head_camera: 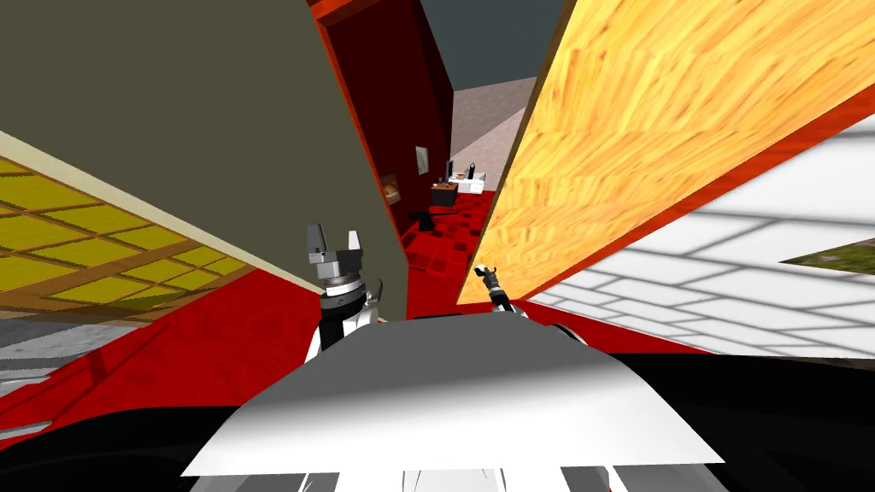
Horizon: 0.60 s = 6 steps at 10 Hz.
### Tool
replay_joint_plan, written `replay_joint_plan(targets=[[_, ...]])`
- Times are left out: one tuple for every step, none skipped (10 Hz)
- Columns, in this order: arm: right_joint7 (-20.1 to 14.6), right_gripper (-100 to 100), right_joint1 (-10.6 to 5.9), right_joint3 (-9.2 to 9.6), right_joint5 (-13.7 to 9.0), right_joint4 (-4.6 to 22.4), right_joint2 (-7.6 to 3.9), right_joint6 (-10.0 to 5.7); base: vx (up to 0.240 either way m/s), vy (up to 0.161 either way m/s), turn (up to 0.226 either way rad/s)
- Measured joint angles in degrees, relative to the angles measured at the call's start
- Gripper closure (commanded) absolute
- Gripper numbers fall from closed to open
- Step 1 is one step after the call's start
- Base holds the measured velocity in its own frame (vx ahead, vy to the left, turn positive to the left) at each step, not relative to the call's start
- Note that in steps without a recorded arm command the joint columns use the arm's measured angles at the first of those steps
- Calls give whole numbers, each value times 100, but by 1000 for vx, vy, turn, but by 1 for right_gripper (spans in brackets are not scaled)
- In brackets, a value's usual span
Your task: Pull the door open
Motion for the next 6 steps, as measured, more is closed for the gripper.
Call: replay_joint_plan(targets=[[-92, 100, 146, 15, -1, -87, -100, -66, -115, 11, 202], [-231, 100, 85, 51, 2, 143, -202, -213, -102, 11, 91], [-312, 100, 186, 61, -1, 39, -280, -217, -88, 18, 131], [-383, 100, 311, 78, -3, -29, -366, -261, -106, 42, 196], [-499, 100, 355, 99, -5, 81, -476, -397, -97, 46, 138], [-599, 100, 417, 113, -10, 113, -573, -479, -40, 13, 6]])
